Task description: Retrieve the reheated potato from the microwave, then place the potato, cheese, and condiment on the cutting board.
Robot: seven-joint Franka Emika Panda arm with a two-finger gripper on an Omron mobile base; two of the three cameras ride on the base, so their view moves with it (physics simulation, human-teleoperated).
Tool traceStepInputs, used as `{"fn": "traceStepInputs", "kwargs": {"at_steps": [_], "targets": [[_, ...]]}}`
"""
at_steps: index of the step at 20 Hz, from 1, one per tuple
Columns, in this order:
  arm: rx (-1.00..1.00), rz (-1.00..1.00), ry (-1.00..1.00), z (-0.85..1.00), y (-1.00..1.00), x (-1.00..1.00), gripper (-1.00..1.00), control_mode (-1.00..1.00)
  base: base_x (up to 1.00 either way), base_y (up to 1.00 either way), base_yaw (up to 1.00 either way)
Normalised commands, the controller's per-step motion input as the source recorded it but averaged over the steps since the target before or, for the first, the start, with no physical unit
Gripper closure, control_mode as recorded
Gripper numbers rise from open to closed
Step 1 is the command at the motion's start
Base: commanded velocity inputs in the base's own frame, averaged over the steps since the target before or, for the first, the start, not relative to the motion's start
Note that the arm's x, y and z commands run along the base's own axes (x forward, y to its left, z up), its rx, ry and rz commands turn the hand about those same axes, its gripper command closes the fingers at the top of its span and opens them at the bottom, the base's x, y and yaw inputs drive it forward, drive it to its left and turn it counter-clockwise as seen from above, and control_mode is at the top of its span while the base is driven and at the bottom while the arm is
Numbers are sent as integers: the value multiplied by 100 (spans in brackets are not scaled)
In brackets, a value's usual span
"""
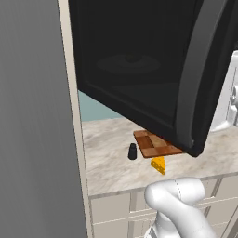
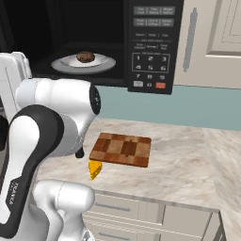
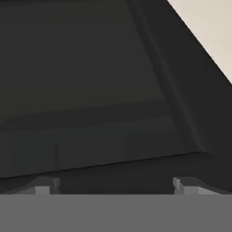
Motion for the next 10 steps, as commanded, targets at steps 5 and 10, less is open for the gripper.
{"fn": "traceStepInputs", "kwargs": {"at_steps": [5, 10], "targets": [[0, 2, -7, 0, 59, -34, -100, -100, 0, 0, 0], [-2, 2, -4, 0, 64, -17, -100, -100, 0, 0, 0]]}}
